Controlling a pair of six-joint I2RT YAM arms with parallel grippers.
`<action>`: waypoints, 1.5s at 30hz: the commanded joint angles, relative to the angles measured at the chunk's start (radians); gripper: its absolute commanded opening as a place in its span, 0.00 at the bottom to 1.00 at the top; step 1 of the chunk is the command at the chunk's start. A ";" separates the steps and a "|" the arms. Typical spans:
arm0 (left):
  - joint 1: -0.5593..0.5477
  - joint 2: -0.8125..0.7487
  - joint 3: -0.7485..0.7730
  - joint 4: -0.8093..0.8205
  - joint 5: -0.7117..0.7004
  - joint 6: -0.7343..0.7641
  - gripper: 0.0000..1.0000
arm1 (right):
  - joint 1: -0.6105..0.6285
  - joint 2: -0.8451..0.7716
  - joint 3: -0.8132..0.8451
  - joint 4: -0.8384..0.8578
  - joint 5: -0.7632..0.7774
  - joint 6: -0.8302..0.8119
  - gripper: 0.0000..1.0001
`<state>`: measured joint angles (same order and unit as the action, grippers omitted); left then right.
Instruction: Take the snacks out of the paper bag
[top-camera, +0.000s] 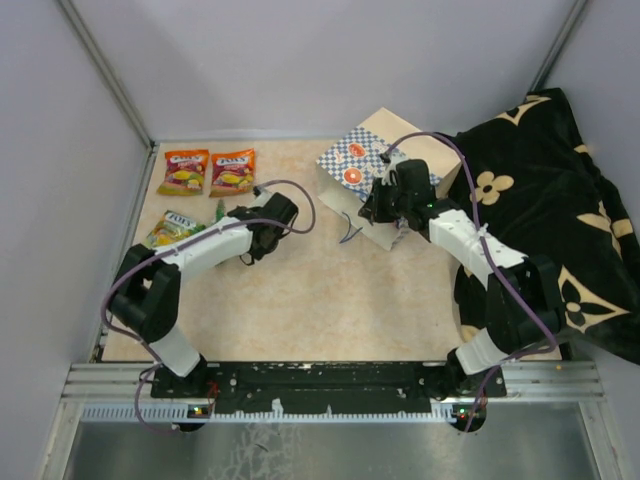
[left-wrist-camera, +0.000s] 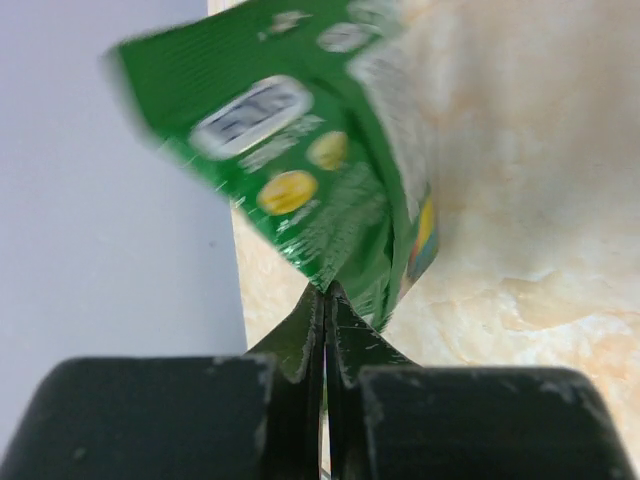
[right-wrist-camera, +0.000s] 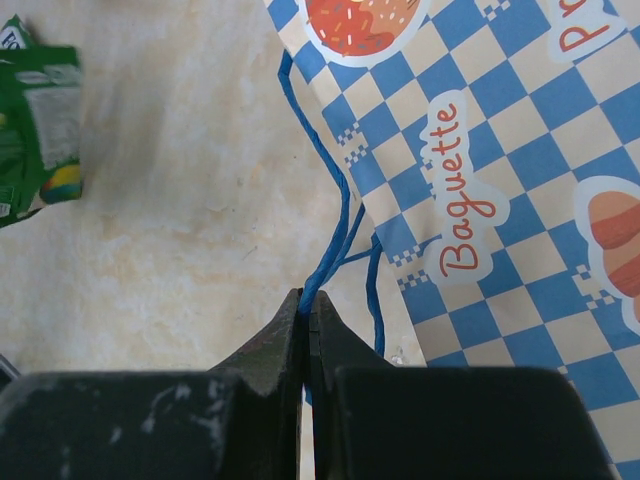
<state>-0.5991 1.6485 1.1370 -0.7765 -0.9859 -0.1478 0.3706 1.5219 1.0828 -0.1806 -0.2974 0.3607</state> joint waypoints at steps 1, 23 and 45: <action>-0.069 0.068 0.064 0.086 -0.048 0.159 0.00 | -0.001 -0.015 -0.003 0.056 -0.021 0.009 0.00; -0.232 0.579 0.527 -0.293 0.255 -0.190 0.26 | -0.001 -0.015 -0.023 0.083 -0.046 0.015 0.00; 0.186 0.157 0.160 0.422 1.099 -0.077 0.95 | -0.001 -0.029 -0.046 0.080 -0.042 0.015 0.00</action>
<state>-0.4435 1.7672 1.3186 -0.4427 0.0372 -0.1974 0.3695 1.5002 1.0370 -0.0998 -0.3622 0.3950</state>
